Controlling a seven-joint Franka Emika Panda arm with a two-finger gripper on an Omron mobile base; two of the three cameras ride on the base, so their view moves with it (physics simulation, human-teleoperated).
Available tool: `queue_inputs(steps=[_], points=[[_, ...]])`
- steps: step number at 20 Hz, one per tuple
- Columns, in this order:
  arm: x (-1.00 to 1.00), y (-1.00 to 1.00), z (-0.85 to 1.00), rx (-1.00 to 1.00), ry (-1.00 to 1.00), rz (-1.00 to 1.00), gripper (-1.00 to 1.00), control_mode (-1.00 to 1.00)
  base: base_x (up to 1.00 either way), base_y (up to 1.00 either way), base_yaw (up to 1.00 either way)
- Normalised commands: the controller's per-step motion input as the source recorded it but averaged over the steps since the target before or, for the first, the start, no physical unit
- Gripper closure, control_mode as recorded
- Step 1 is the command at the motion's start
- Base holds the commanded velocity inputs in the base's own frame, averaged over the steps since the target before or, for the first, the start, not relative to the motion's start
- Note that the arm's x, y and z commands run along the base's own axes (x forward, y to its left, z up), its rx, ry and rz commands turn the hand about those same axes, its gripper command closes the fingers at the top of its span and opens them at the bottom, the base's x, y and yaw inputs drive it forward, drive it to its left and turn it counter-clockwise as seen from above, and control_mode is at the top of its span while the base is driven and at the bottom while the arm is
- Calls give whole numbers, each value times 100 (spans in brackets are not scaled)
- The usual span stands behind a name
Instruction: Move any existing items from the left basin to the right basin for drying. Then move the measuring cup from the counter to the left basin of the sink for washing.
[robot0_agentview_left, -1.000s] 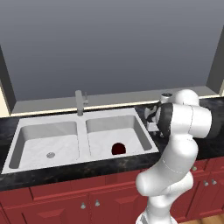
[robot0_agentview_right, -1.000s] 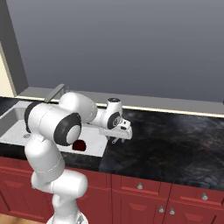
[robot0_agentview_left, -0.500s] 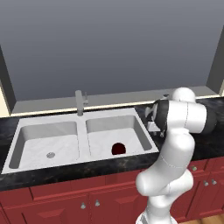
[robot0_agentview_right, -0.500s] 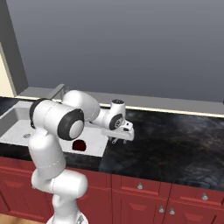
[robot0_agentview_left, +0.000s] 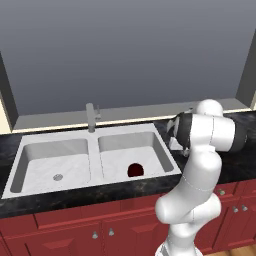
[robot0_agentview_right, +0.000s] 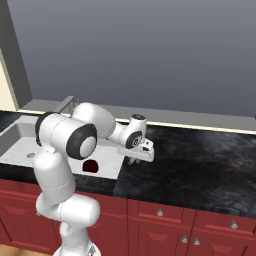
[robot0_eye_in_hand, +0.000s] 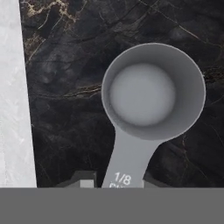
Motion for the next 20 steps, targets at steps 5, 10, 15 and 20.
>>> queue_inputs(steps=[5, 10, 15, 20], points=[[-5, 0, 11, 0, 0, 0, 100, -100, 0, 0, 0], [-27, 12, 52, 0, 0, 0, 100, -100, 0, 0, 0], [-42, 48, 72, 0, 0, 3, 100, -100, 0, 0, 0], [-49, 95, 59, 0, 0, 21, 100, -100, 0, 0, 0]])
